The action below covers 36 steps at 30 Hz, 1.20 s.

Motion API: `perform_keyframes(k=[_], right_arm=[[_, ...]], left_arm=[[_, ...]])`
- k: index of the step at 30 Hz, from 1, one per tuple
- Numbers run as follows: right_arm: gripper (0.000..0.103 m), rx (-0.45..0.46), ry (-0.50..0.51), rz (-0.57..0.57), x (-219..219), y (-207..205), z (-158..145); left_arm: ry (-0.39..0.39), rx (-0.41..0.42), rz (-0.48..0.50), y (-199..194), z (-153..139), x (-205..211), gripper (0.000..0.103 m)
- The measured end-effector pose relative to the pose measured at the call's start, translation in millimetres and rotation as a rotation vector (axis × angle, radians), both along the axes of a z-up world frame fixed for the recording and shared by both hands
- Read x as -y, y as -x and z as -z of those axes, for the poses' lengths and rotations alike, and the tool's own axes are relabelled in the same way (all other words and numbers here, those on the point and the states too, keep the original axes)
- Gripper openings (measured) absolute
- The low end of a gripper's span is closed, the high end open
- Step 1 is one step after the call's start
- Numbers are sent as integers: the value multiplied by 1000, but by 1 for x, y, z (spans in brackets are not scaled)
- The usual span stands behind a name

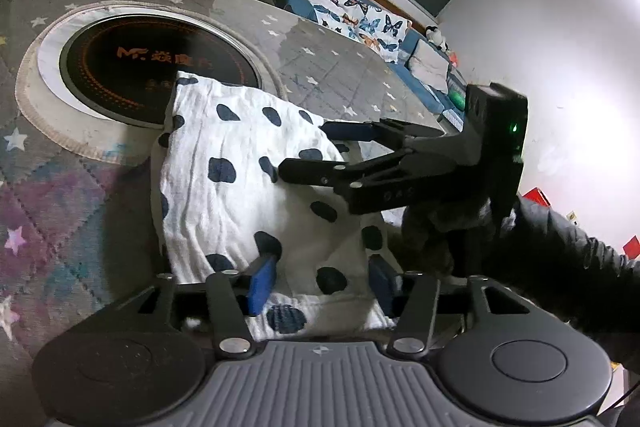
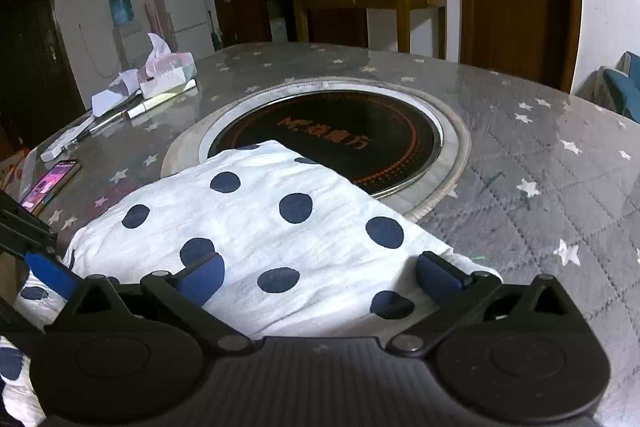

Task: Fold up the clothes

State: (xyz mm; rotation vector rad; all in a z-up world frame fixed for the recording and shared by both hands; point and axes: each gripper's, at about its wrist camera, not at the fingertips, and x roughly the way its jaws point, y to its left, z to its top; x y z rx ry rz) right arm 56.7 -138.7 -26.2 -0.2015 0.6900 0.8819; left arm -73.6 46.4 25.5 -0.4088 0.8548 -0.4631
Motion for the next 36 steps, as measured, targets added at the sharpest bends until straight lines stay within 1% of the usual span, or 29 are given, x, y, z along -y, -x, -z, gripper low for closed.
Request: perform_keyframes(k=[2,6,10,13,21,26,30,36], right_arm=[[103,11,-10,0,1,2,0],[103,22,-2,1,-1,3,0],[103,50,35,0,-7,7,2],[103,69,60,-1,-9,9,2],[103,77,66,-4,-9,10,3],[103,77,65,-4,-9,9,3],[103,79,68,-5,-9,8,3],[103,80,70,-5,-9,8,3]], left_arm=[[-8,7,-1,1,-1,2,59],[3,14,6,0,0,3,66],[10,29,23,0,1,5,73],[19,38,35,-1,1,5,75],[86,53,54,-3,1,-3,79],[148,77,34,-6,-2,-15,82],[190,69,35,-9,2,-21,83],[231,50,46,-14,11,-25,84]])
